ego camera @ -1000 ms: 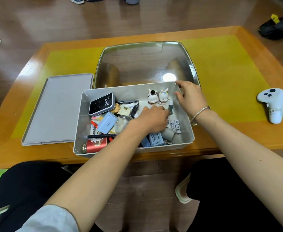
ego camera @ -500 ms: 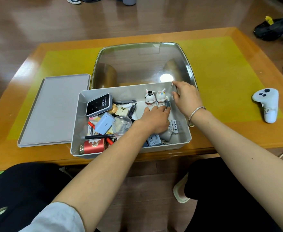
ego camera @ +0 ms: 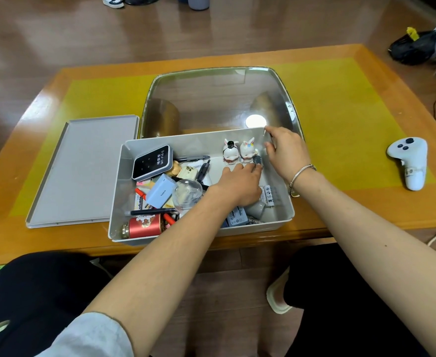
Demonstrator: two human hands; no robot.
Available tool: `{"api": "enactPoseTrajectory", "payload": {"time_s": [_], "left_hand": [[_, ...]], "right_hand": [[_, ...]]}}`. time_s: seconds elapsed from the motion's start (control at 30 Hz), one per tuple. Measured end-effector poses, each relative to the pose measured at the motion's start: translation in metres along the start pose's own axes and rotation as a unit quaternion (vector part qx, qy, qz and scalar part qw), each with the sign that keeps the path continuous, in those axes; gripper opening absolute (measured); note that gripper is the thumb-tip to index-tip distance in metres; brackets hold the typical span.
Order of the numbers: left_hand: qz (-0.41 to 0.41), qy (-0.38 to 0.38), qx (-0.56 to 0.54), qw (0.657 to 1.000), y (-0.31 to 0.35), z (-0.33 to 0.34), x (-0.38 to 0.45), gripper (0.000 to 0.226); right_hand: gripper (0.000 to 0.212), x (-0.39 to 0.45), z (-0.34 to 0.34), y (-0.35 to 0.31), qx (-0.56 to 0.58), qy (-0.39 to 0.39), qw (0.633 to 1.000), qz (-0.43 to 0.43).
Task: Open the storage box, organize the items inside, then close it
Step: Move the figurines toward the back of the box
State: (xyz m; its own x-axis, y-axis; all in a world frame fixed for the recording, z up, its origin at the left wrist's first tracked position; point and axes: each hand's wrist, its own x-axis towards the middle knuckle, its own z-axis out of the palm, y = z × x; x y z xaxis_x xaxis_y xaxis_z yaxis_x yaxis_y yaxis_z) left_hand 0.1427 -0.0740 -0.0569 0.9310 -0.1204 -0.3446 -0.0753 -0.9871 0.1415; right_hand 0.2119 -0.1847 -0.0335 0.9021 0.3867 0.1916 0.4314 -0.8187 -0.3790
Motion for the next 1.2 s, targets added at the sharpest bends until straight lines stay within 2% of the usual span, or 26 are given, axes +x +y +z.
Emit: {"api": "enactPoseTrajectory", "payload": {"time_s": [0.3,0.47,0.63,1.0,1.2], "left_hand": [[-0.005,0.051,-0.011,0.999,-0.014,-0.002,-0.011,0.050],[0.002,0.027,-0.013,1.000,-0.017,-0.002,-0.013,0.048],[0.008,0.007,-0.020,1.000,-0.010,-0.003,-0.001,0.056],[0.012,0.027,-0.017,0.999,-0.009,-0.002,0.004,0.054],[0.005,0.069,0.044,0.997,-0.019,-0.004,-0.008,0.046]], "right_hand": [[0.038,-0.001,0.000,0.000,-0.004,0.003,1.000,-0.001],[0.034,0.002,0.001,0.003,-0.018,0.030,0.999,-0.032],[0.028,0.005,0.001,0.003,-0.065,0.044,0.995,-0.070],[0.024,0.016,-0.004,-0.001,-0.128,0.003,0.986,-0.109],[0.021,0.020,-0.003,-0.001,-0.134,0.000,0.984,-0.119]]}}
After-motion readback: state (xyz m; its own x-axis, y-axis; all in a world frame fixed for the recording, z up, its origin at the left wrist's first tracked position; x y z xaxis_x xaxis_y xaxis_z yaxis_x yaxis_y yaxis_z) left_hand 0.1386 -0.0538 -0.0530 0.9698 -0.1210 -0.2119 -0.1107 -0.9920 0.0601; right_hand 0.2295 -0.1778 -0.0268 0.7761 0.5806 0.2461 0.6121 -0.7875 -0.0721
